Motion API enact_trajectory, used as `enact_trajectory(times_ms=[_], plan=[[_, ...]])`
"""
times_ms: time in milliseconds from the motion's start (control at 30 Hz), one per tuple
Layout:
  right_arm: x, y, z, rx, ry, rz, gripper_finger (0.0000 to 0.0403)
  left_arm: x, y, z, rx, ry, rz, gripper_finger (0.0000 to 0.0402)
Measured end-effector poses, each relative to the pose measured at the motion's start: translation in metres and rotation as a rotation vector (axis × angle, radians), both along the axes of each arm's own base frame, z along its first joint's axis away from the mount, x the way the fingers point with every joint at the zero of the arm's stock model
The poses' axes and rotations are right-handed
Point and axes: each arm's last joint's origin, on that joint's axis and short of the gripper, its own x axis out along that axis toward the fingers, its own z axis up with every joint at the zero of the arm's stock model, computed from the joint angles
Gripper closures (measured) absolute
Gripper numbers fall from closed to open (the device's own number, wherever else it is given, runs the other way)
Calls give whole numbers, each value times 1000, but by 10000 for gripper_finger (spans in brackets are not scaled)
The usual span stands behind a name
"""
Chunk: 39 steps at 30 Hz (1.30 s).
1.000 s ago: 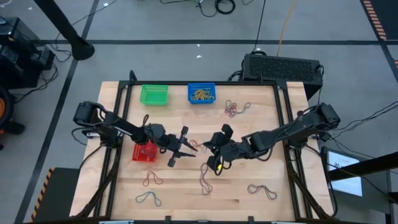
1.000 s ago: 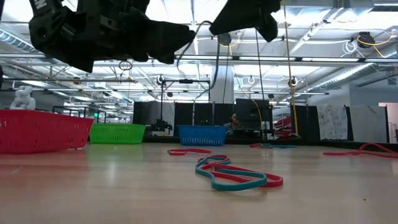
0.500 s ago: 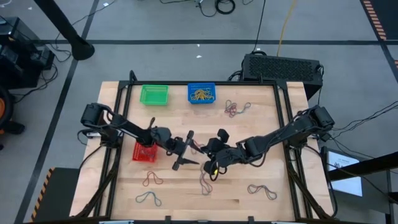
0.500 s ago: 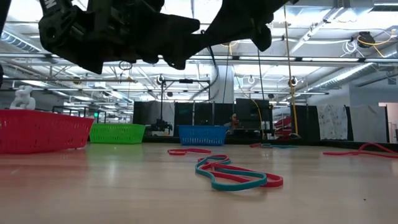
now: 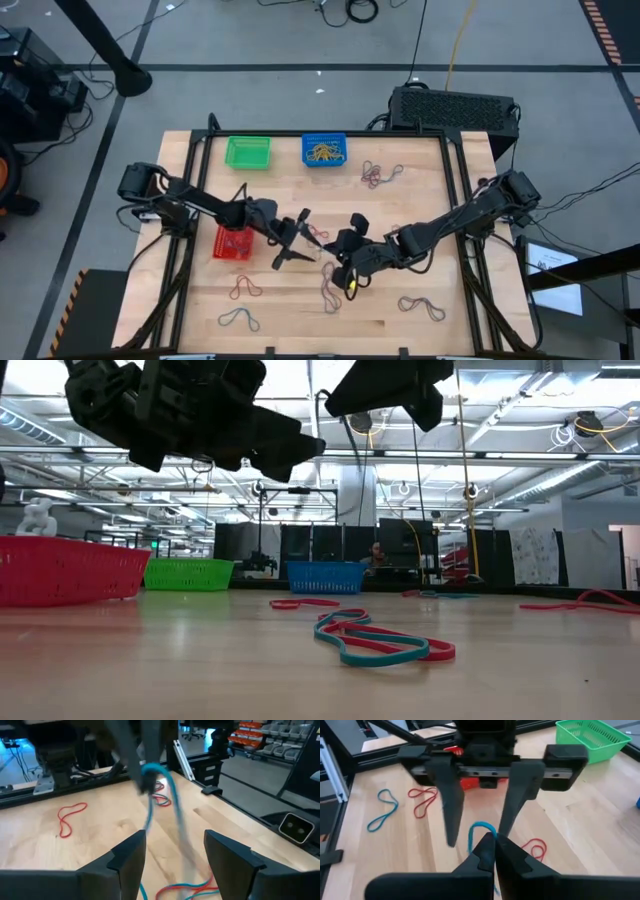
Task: Sort rubber bands into baskets
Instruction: Put the blue rubber band into the red bin
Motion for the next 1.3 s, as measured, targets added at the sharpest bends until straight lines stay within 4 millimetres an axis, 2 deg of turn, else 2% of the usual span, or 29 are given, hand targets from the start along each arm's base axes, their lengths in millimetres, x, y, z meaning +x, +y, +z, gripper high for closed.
enact_trajectory(times_ms=[200, 367, 767, 1000, 1300], plan=[[0, 2, 0, 4, -7, 3, 402, 1, 3, -1, 2, -7, 15, 194], [0, 2, 1, 7, -13, -3, 402, 3, -1, 7, 8, -78, -28, 194], [2, 3, 4, 22, -50, -4, 403, 16, -3, 22, 20, -96, -44, 194], [2, 5, 5, 30, -64, 2, 403, 17, -2, 17, 41, -63, 1, 194], [2, 5, 6, 34, -71, 2, 403, 23, -3, 1, 41, -40, 3, 195]])
